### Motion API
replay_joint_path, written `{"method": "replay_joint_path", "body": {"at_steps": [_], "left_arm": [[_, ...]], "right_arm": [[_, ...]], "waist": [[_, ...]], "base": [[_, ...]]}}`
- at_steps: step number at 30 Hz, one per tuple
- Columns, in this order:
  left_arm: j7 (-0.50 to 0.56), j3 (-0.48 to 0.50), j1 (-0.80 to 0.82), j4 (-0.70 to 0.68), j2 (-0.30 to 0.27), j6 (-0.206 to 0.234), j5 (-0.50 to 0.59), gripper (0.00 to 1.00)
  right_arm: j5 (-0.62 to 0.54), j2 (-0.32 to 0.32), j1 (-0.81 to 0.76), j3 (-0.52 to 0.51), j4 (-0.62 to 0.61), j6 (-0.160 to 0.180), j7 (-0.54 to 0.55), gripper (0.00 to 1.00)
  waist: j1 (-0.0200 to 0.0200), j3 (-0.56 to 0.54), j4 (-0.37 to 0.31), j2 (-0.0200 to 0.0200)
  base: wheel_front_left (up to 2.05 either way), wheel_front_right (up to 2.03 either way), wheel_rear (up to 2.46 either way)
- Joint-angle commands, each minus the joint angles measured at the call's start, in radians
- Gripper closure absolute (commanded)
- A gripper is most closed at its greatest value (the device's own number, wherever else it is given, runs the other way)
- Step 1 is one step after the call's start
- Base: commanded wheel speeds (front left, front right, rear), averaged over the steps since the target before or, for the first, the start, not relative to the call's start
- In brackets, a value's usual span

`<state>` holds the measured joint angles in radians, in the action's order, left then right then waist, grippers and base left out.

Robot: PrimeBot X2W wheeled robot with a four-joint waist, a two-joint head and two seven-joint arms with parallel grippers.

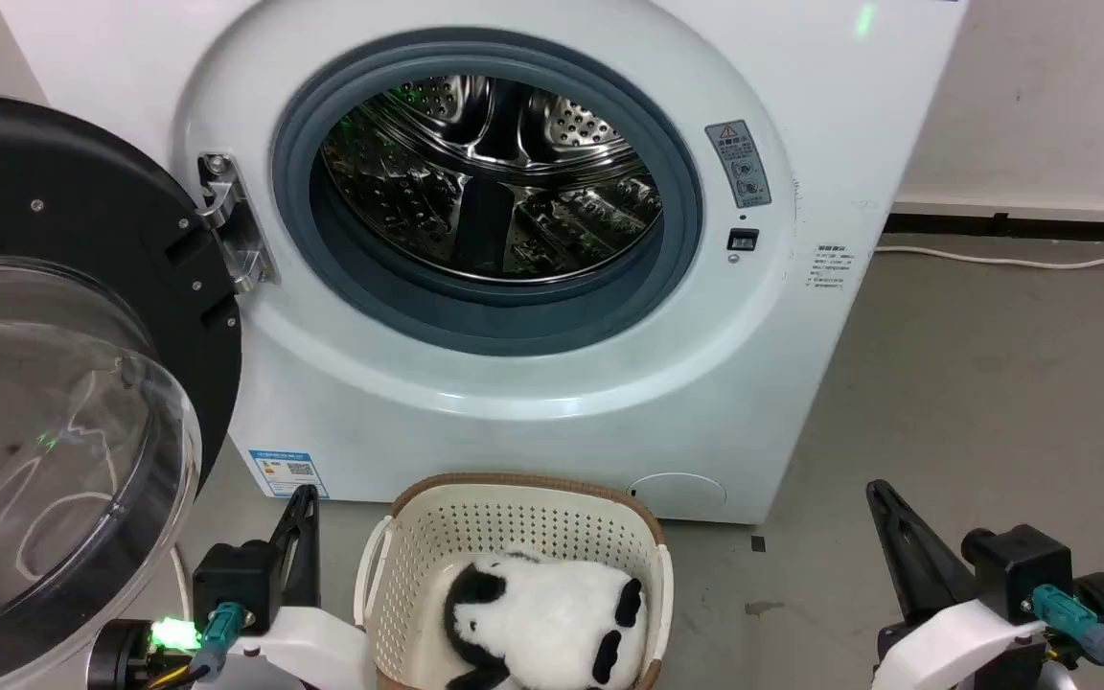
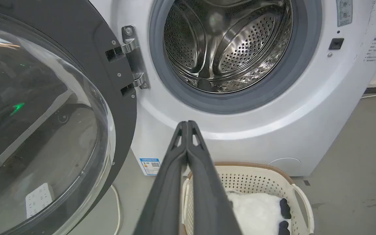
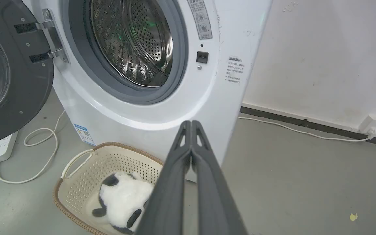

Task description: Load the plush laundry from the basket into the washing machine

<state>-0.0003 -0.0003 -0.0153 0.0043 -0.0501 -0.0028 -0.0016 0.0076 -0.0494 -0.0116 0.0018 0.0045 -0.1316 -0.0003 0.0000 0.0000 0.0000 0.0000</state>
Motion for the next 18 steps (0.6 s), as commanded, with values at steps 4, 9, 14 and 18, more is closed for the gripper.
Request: {"method": "replay_joint_path", "body": {"at_steps": [4,9,14,18], "left_arm": [[0.0,0.0,0.015,-0.004,0.0,0.003,0.002,1.0],[0.0,0.0,0.015,-0.004,0.0,0.003,0.002,1.0],[0.0,0.0,0.015,-0.004,0.0,0.003,0.002,1.0],[0.0,0.0,0.015,-0.004,0.0,0.003,0.002,1.0]], "right_arm": [[-0.008,-0.001,0.012,-0.002,-0.005,0.001,0.0,1.0],[-0.008,-0.001,0.012,-0.002,-0.005,0.001,0.0,1.0],[-0.008,-0.001,0.012,-0.002,-0.005,0.001,0.0,1.0],[-0.008,-0.001,0.012,-0.002,-0.005,0.001,0.0,1.0]], "waist": [[0.0,0.0,0.0,0.0],[0.0,0.0,0.0,0.0],[0.0,0.0,0.0,0.0],[0.0,0.0,0.0,0.0]], "base": [[0.0,0.0,0.0],[0.0,0.0,0.0],[0.0,0.0,0.0],[0.0,0.0,0.0]]}}
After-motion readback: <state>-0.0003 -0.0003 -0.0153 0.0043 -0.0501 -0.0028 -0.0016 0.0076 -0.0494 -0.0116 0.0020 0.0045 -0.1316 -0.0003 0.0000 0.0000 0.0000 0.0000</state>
